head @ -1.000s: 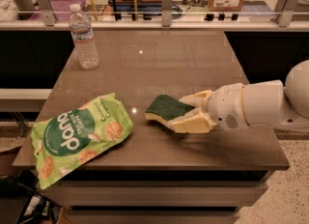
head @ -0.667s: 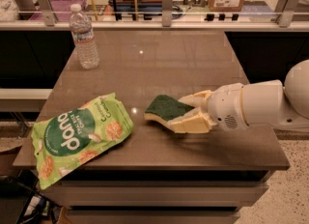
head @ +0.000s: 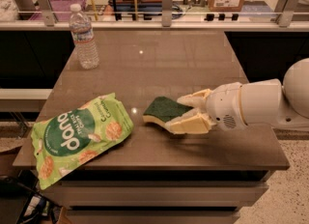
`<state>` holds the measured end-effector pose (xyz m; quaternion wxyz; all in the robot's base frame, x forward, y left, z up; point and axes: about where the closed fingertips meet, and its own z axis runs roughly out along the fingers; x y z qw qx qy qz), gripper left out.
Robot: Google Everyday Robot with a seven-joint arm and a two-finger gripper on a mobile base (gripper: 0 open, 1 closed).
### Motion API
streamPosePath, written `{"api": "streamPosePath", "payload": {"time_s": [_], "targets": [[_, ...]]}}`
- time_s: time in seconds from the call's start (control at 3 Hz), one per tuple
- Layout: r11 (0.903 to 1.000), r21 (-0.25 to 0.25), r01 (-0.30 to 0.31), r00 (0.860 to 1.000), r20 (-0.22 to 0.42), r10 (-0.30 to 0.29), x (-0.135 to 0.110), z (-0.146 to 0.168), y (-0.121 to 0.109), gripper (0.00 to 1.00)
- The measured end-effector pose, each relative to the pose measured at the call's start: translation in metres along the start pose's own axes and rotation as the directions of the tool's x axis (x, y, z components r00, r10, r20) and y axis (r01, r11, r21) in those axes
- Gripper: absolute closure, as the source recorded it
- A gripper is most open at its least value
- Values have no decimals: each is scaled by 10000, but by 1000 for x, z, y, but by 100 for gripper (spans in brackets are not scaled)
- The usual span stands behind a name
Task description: Move sponge near green rice chip bag
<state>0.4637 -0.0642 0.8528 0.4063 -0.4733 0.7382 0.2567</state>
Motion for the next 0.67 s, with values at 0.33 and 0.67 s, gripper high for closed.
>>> {"api": "streamPosePath", "payload": {"time_s": [0.33, 0.67], "targets": [[10000, -9, 41, 10000, -14, -41, -2, 0, 1, 0], [10000, -9, 43, 10000, -14, -43, -2, 0, 1, 0]]}}
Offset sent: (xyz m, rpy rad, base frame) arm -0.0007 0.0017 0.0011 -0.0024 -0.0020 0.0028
